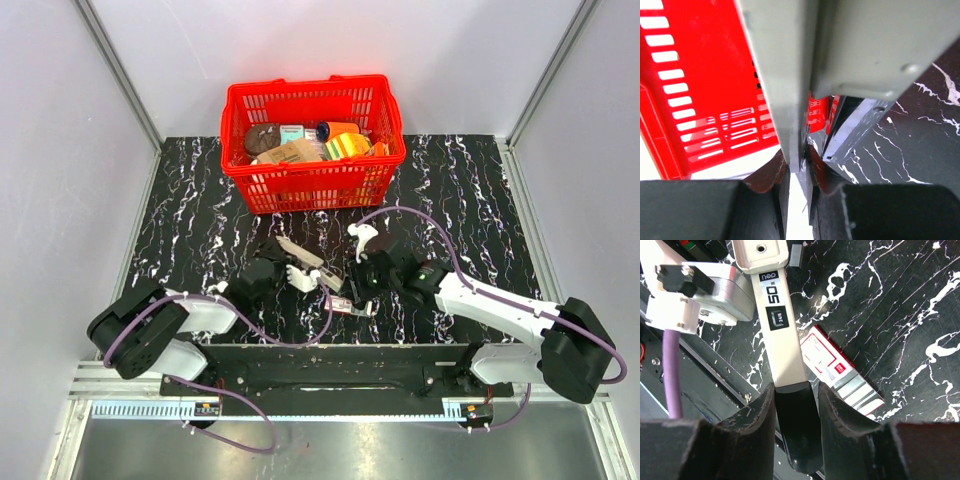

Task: Unload the staples from the stapler

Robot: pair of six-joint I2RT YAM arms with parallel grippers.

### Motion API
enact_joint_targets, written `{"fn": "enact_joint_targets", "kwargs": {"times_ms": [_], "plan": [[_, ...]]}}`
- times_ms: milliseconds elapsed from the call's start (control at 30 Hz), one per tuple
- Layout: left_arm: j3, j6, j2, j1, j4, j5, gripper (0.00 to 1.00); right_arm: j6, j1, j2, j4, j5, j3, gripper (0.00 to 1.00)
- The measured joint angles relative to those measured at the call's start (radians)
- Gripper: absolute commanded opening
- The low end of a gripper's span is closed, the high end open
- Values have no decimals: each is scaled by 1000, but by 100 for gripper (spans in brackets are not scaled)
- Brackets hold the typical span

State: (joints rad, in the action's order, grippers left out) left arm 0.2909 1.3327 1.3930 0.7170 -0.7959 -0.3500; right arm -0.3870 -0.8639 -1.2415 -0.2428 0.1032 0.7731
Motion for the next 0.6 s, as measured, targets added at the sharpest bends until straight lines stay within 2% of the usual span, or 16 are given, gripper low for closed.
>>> {"fn": "enact_joint_targets", "kwargs": {"times_ms": [167, 367, 467, 500, 600], "plan": [[-33, 111, 52, 30, -138, -23, 0, 17, 0, 0, -33, 14, 0, 0], [-37, 169, 68, 53, -196, -54, 3, 22, 1, 0, -42, 18, 0, 0], [-37, 162, 42, 76, -158, -90, 9, 21, 3, 0, -45, 24, 0, 0], [-35, 148, 26, 79, -132, -97, 7, 19, 3, 0, -45, 27, 0, 0], [31, 45, -34, 56, 95, -73, 5, 2, 6, -10, -27, 24, 2, 0]]}}
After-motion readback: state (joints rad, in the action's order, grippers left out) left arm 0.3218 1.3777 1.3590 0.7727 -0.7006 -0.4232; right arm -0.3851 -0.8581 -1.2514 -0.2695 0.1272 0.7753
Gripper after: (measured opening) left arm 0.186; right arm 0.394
